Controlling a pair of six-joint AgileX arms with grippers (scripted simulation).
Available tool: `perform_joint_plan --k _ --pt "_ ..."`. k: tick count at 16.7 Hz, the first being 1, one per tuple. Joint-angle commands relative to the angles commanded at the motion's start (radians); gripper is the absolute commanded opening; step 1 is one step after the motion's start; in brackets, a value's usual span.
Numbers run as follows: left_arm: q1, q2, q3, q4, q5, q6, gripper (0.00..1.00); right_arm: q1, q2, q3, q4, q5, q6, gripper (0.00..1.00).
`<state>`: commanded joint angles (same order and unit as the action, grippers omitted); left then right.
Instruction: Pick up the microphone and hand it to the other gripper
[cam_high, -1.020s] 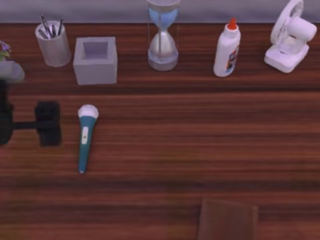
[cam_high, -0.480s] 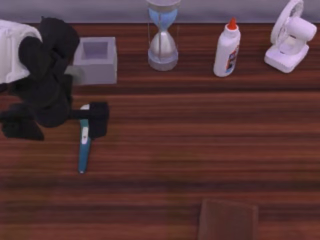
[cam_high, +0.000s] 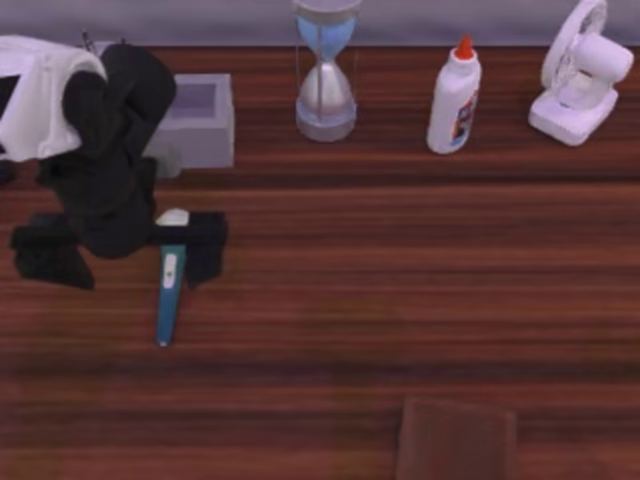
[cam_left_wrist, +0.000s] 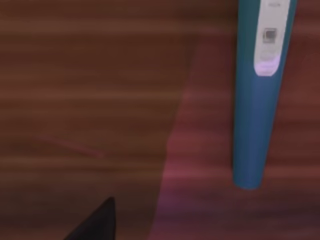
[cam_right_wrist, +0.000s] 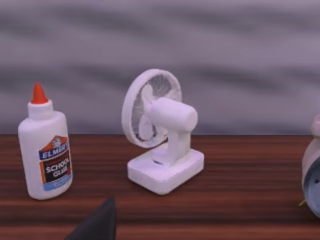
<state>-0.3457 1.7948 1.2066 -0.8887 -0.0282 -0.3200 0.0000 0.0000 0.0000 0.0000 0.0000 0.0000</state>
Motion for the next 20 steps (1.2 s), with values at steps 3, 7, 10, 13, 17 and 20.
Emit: perform_joint_plan --k 3,7,10,13,17,20 --pt "-0.001 0.026 -0.016 0.038 0.000 0.003 1.00 0.000 0.000 0.000 0.000 0.000 0.000 1.00" --pt "0.002 0.128 -0.077 0.207 0.001 0.008 1.00 0.000 0.000 0.000 0.000 0.000 0.000 1.00" --pt "0.004 0.203 -0.124 0.330 0.001 0.011 1.00 0.000 0.000 0.000 0.000 0.000 0.000 1.00" --pt "0.005 0.229 -0.138 0.366 0.002 0.012 1.00 0.000 0.000 0.000 0.000 0.000 0.000 1.00" --pt "0.005 0.229 -0.138 0.366 0.002 0.012 0.92 0.000 0.000 0.000 0.000 0.000 0.000 1.00" --pt "0.005 0.229 -0.138 0.366 0.002 0.012 0.70 0.000 0.000 0.000 0.000 0.000 0.000 1.00"
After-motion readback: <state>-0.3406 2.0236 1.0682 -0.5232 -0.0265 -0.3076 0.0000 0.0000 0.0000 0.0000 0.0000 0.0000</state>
